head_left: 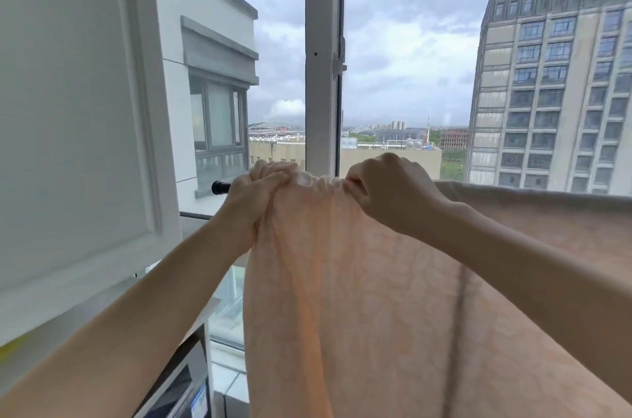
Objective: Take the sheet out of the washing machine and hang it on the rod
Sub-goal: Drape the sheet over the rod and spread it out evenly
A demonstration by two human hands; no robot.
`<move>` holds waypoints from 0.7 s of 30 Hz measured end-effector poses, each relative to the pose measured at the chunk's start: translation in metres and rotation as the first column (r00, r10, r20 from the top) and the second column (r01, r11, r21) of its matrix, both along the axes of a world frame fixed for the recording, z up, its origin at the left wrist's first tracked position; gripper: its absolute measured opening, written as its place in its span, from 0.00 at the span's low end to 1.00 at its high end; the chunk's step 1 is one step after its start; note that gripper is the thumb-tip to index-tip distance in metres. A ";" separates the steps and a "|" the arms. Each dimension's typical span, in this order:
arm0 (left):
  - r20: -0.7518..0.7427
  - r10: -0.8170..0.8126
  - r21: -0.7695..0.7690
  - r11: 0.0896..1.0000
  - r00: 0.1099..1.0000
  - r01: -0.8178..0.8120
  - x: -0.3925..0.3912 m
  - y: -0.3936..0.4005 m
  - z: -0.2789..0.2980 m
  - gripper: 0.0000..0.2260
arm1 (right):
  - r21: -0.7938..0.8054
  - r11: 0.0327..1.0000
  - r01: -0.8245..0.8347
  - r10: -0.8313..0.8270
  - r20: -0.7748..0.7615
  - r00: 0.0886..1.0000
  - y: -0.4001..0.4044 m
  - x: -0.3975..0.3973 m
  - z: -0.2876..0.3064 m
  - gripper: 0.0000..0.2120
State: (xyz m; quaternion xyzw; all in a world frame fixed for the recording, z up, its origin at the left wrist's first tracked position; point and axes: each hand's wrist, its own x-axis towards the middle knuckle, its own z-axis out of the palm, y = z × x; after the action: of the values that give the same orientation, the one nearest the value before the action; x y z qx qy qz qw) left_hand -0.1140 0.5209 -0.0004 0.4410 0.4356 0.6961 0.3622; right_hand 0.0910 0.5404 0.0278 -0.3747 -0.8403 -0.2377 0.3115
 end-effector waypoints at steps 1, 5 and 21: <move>0.026 0.030 0.019 0.999 0.999 -0.030 -0.006 0.001 0.003 0.02 | 0.028 1.000 0.009 -0.010 0.024 1.000 -0.001 -0.003 0.001 0.16; 0.093 0.135 0.044 0.989 0.986 -0.140 -0.042 0.006 0.012 0.02 | 0.075 0.997 0.027 -0.032 0.065 0.997 -0.004 -0.016 0.008 0.14; 0.103 0.196 0.046 0.978 0.975 -0.202 -0.197 0.010 -0.015 0.12 | -0.058 0.998 -0.034 0.039 0.083 0.996 0.007 -0.121 0.005 0.13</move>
State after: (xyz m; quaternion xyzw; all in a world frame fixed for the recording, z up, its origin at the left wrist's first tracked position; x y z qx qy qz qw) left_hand -0.3106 0.5309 -0.0152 0.3703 0.4395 0.7618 0.2990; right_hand -0.0296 0.5470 0.0325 -0.3575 -0.8658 -0.2236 0.2693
